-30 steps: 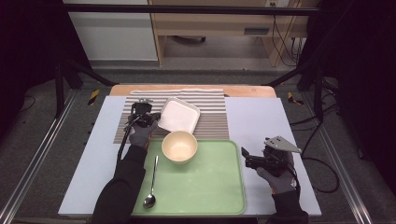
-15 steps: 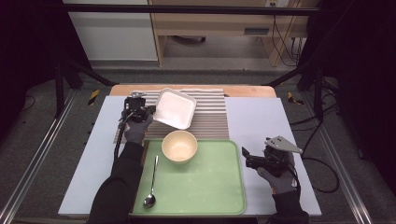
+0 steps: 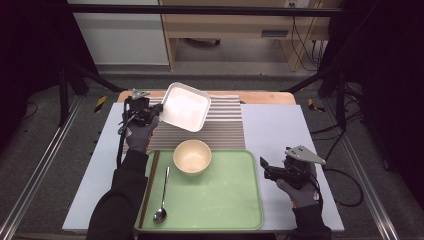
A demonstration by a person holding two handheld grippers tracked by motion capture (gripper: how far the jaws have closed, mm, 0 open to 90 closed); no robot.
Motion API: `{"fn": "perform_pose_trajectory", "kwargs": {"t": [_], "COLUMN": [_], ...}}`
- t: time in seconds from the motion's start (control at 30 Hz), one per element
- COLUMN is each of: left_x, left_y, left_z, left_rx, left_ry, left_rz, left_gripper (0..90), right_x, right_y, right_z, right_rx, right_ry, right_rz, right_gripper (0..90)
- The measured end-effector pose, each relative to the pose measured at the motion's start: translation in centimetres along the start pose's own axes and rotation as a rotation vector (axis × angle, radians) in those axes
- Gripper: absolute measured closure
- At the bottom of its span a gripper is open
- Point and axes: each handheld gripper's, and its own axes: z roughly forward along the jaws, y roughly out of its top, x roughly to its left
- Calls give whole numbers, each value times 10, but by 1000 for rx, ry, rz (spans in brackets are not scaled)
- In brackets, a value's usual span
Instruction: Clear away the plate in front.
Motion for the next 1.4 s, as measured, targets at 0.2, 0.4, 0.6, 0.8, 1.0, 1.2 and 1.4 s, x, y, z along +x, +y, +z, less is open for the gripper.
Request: {"fn": "perform_pose_trajectory", "kwargs": {"t": [0.2,0.4,0.6,0.8,1.0,1.2,1.4], "left_x": [-11,-25,-37,-52,-62,-70,-73], "left_y": [7,10,9,2,-8,-19,-34], "left_z": [-17,-37,-56,-72,-86,-100,-112], "left_rx": [-32,-57,-77,-92,-87,-91,-99], "left_ry": [-34,-82,-121,-159,-191,-223,-257], "left_rz": [41,81,118,167,190,213,212], "left_gripper": [883,883,882,883,883,882,883], "right_x": [1,1,1,2,2,2,2], "right_y": [0,0,0,1,1,0,0], "right_z": [0,-1,-1,-1,-1,0,0], "right_rx": [4,7,8,6,8,12,13], "right_ry": [5,6,3,3,2,0,0], "right_rz": [1,-2,-7,-12,-13,-15,-20], "right_gripper": [42,41,42,42,42,42,42]}}
